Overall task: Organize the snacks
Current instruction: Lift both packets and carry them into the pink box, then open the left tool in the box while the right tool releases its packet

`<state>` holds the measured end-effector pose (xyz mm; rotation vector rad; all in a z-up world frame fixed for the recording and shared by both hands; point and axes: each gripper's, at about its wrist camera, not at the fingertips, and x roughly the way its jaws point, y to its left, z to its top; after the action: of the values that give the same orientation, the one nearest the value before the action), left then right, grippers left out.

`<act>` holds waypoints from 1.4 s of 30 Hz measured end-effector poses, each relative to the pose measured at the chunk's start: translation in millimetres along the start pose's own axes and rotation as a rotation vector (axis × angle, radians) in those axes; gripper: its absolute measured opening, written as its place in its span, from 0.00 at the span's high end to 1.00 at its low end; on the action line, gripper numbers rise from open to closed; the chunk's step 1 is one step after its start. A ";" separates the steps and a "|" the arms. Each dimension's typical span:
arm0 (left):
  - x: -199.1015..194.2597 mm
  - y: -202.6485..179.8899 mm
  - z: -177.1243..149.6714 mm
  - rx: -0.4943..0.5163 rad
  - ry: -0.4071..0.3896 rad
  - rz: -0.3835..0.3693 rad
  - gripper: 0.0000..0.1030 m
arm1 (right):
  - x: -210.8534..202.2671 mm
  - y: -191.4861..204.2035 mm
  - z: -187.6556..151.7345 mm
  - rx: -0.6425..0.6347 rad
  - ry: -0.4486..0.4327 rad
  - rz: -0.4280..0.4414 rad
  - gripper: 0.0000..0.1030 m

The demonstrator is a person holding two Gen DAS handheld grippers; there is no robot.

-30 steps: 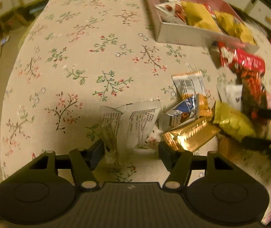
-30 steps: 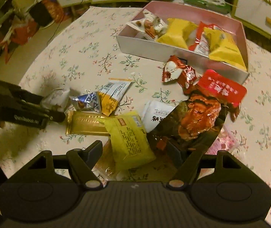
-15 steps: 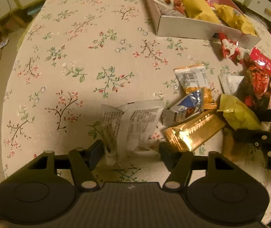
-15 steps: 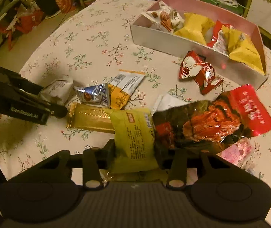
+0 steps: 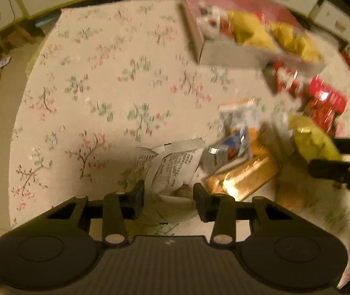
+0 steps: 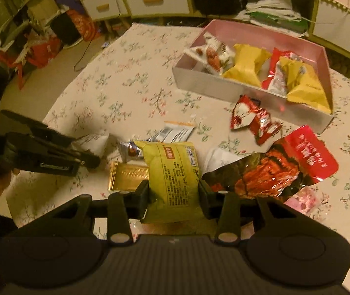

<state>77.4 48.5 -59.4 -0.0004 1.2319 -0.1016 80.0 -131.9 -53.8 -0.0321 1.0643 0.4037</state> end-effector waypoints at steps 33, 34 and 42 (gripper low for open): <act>11.6 -70.5 127.0 -0.016 -0.273 -0.120 0.54 | 4.1 -113.8 71.9 0.354 -0.221 -0.051 0.63; 15.7 -73.3 131.9 -0.004 -0.275 -0.113 0.54 | 5.9 -114.8 73.3 0.354 -0.221 -0.048 0.63; 33.8 -76.4 146.0 0.021 -0.301 -0.113 0.54 | 19.3 -120.7 83.6 0.393 -0.234 -0.022 0.63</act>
<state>220.0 -38.2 -38.3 -0.0653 0.9298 -0.2058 199.3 -219.6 -49.3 0.3452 0.8956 0.1673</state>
